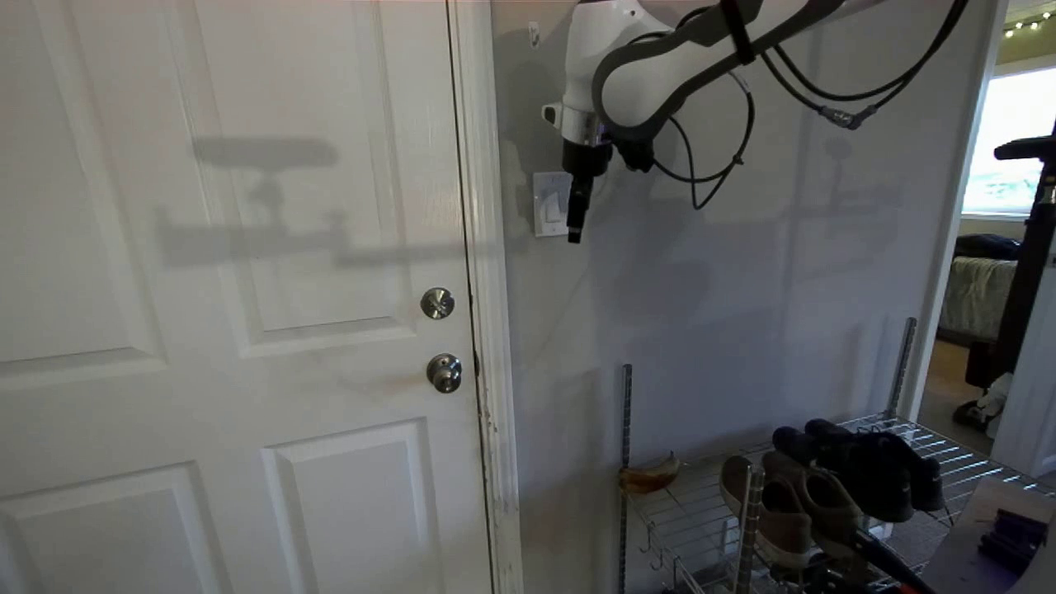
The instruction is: Flip the switch on the wall
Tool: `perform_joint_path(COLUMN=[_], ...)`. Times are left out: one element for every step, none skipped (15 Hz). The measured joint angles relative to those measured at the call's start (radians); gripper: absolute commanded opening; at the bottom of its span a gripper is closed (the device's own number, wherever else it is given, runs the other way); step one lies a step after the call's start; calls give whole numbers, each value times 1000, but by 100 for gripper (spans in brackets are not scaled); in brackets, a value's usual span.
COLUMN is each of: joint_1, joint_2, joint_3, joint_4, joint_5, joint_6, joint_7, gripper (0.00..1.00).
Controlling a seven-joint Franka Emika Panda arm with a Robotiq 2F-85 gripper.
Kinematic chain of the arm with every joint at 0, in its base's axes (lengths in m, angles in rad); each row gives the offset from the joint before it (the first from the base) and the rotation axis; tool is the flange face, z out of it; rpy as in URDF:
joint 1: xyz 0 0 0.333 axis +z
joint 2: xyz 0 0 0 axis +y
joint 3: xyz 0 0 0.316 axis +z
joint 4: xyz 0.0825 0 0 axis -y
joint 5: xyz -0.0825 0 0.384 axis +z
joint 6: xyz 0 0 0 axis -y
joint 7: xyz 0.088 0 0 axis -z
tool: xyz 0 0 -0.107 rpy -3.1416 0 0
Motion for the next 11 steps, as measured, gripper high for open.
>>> perform_joint_path(joint_1=[0,1,2,2,2,2,2,2,2,2,2], joint_2=[-38,-77,-115,-151,-183,-208,-225,-234,-237,-236,-236], joint_3=[2,4,6,7,7,6,6,6,6,6,6], joint_4=[-38,-77,-115,-151,-183,-209,-226,-235,-238,-239,-239], joint_5=[14,36,60,85,111,127,133,134,135,135,135], joint_6=[-3,-3,-3,-3,-5,-5,-5,-5,-5,-5,-5], joint_7=[8,11,11,12,12,12,13,13,15,15,16], gripper=[100,100,100,100,100,100,100,100,100,100,100])
